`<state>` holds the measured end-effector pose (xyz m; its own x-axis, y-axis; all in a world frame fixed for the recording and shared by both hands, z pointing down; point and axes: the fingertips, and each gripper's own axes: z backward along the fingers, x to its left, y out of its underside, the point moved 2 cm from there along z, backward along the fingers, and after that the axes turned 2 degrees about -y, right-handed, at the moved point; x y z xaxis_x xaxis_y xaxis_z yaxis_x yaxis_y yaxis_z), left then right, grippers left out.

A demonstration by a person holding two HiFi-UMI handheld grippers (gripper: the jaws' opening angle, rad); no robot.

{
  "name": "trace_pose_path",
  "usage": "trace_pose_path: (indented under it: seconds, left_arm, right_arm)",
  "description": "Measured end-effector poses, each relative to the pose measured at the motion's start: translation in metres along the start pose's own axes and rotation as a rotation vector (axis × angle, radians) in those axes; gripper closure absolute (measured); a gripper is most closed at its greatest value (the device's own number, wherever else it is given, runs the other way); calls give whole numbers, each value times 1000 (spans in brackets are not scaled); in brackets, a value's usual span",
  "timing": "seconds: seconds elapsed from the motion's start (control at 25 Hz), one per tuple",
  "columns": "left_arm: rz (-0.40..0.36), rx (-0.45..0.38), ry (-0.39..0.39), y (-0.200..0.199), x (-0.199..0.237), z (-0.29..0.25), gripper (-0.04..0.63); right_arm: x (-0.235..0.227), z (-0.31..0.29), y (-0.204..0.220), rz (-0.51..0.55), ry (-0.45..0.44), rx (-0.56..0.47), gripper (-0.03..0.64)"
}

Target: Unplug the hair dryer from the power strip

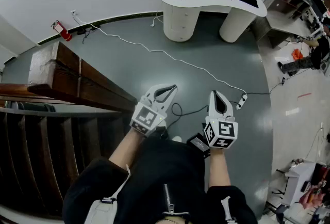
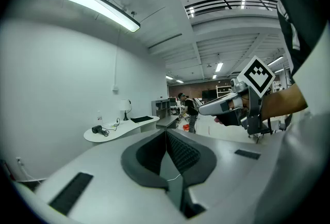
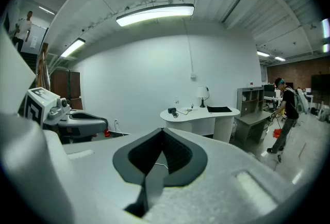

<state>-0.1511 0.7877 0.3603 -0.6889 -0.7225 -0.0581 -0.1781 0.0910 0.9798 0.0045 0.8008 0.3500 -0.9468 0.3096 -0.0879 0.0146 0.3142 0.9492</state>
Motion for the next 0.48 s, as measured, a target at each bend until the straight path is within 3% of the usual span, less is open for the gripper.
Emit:
trace_pose_path:
  seconds: [0.48]
  left_arm:
    - [20,14,17,12,17,-15,583]
  right_arm:
    - [-3,-18,-2,-7,3,-34,612]
